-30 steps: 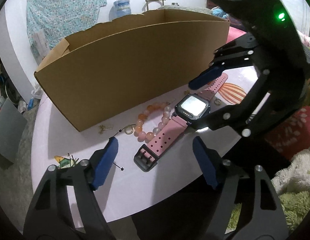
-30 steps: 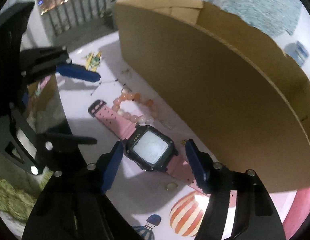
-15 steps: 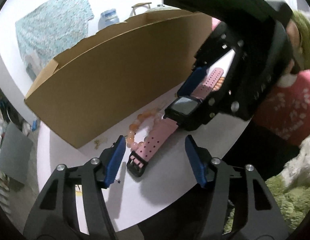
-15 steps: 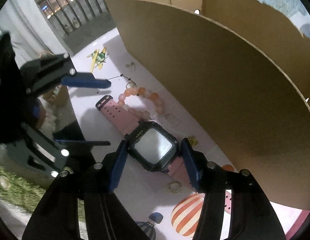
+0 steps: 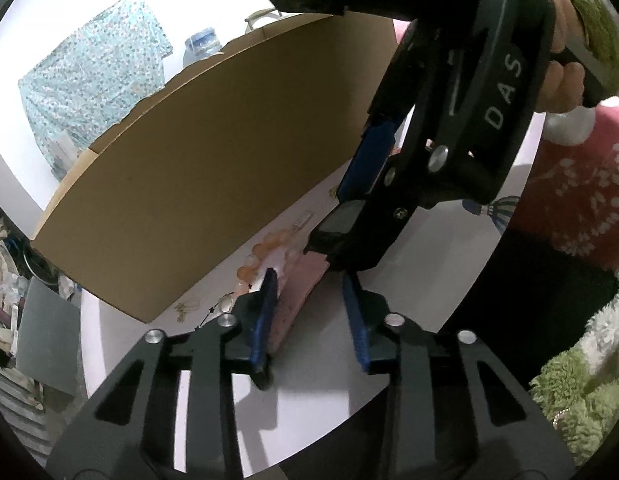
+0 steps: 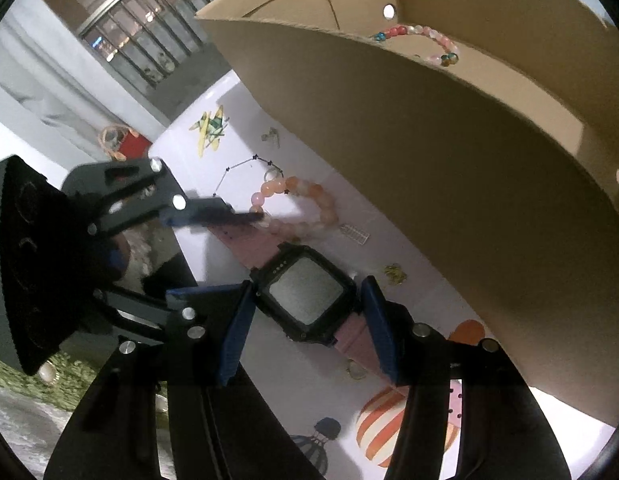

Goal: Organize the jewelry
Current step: 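Grasp the pink watch strap with the left gripper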

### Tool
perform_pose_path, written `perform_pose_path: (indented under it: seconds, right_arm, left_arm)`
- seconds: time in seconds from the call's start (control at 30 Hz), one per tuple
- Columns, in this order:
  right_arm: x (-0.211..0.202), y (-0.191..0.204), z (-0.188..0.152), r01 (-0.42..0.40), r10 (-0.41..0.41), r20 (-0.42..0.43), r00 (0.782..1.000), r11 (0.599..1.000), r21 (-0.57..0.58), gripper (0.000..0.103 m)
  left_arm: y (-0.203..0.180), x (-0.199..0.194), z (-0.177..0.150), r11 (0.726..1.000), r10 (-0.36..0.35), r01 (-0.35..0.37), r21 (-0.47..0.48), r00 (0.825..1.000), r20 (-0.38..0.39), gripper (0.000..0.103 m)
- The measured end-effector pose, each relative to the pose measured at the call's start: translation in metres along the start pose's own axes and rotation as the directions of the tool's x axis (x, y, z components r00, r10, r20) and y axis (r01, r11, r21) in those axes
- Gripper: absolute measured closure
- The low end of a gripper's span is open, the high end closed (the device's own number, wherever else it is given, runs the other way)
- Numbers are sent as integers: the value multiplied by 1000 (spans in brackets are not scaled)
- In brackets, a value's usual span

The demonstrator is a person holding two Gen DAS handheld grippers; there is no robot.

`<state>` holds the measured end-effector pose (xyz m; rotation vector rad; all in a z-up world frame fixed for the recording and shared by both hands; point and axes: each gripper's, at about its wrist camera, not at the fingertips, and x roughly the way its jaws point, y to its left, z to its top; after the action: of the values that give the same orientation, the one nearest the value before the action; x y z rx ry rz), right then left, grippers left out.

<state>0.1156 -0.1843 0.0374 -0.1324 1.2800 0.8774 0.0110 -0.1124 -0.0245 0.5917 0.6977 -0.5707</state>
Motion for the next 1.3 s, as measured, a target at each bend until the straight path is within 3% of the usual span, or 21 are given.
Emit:
perform_pose_path:
  seconds: [0.1,0.27,0.47,0.6,0.7,0.8,0.97,1.1,1.3]
  right_arm:
    - [0,1,-1,-5,5,12,1000,1000,15,50]
    - [-3,4,-4,22,-23,53,998,999,30,49]
    - [-17,13,-17,107,-115,127,985,992,66,49]
    - [-28,12,-29,196,-213,160,964,973,118,49]
    - [-34,15,-39,312,-332,171,927,940,137,50]
    - [-35,20,-47,420,-439,171,882,897,139,57]
    - [-24,25,-58,591,-599,148,787,801,97,70]
    - [-13,33,-61,657,-651,145,745,754,11,74]
    - [1,44,-59,710,-695,151,703,696,-108,78]
  left_arm:
    - [3,0,0,1000,-16,15,-12,1000,-3,74]
    - [13,4,0,998,-30,29,-52,999,-18,94]
    - [20,3,1,996,-59,58,-64,998,-13,94]
    - [25,3,3,994,-75,74,-83,997,-14,94]
    - [27,3,3,993,-84,82,-88,996,-16,94]
    - [26,4,4,993,-85,83,-87,996,-18,94]
    - [27,5,6,993,-84,82,-86,996,-22,94]
    - [26,6,7,993,-84,81,-87,996,-26,94]
    - [24,7,8,993,-84,82,-87,996,-31,94]
